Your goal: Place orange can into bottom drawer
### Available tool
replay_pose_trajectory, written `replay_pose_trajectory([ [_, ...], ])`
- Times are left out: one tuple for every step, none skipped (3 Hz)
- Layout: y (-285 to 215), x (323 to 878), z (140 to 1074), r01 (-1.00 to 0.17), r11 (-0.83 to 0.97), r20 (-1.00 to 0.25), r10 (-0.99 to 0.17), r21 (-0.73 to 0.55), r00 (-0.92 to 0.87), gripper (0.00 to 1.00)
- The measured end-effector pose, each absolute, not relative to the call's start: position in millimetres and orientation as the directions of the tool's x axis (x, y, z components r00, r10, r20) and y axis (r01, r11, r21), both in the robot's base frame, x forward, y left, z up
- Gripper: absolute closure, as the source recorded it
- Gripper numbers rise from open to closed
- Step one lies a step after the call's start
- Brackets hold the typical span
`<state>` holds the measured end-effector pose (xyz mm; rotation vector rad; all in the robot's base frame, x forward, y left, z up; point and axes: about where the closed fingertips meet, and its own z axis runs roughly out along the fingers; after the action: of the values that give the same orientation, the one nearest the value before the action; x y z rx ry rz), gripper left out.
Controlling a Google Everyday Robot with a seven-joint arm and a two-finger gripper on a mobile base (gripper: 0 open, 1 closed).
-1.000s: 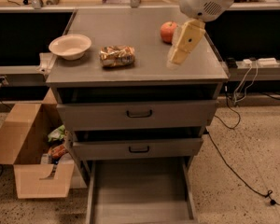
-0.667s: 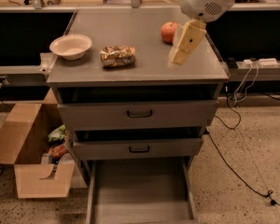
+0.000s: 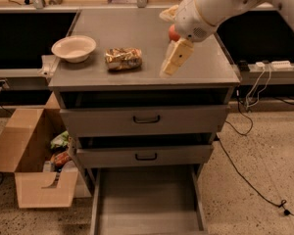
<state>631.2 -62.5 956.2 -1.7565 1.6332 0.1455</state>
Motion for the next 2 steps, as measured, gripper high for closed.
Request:
replay_pose_trajectory([
  [-45,673,927,-0.906,0.1,-0.599,-0.779,-0.412,0.186,0.0],
  [-26,703,908,-0.911,0.105,-0.634,-0.75,-0.399,0.191,0.0],
])
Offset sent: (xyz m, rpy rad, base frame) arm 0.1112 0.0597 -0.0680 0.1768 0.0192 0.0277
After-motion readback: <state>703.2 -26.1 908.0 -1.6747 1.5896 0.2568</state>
